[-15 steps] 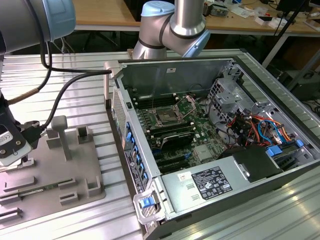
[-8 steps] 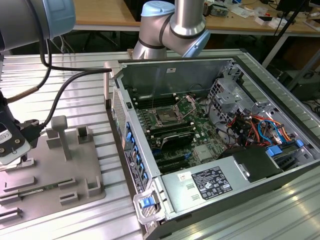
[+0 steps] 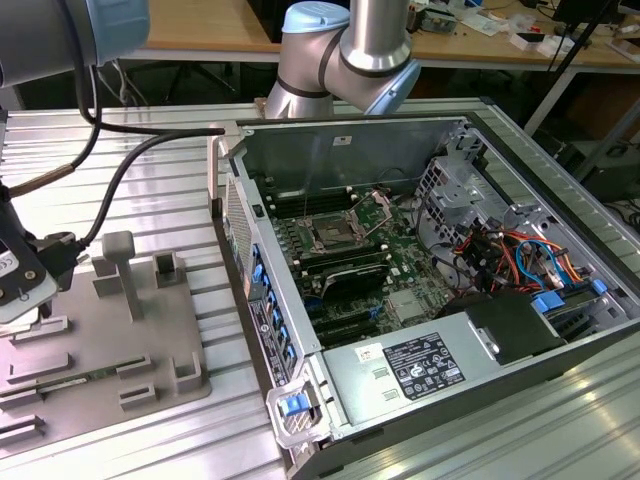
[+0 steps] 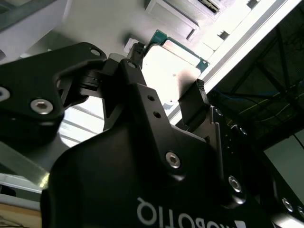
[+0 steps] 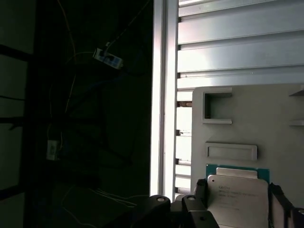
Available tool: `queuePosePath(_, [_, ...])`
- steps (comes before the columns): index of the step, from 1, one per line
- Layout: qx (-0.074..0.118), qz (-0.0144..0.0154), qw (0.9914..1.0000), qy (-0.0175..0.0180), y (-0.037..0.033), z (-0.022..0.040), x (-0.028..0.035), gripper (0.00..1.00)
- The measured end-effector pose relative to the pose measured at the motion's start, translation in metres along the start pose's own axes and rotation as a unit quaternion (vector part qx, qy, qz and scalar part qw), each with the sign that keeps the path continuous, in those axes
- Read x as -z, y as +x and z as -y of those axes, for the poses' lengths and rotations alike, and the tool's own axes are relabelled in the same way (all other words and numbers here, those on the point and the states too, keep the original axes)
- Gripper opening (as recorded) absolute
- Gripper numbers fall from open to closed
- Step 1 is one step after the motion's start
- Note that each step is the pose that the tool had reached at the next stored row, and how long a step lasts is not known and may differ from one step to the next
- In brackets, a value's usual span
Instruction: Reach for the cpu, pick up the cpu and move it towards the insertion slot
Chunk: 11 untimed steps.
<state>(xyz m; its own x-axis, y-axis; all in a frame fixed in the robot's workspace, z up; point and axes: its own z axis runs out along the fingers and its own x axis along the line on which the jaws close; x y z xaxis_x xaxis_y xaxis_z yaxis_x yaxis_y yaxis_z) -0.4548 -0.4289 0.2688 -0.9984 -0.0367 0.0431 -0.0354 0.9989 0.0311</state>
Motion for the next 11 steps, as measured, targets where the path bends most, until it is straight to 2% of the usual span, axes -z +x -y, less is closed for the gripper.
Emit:
queuePosePath(6, [0.000, -0.0002, 1.00000, 0.0001, 0.0001, 0.0000, 0.0026, 0.55])
queuePosePath(11, [0.000, 0.0000, 1.00000, 0.0000, 0.0005, -0.0003, 0.0107, 0.55])
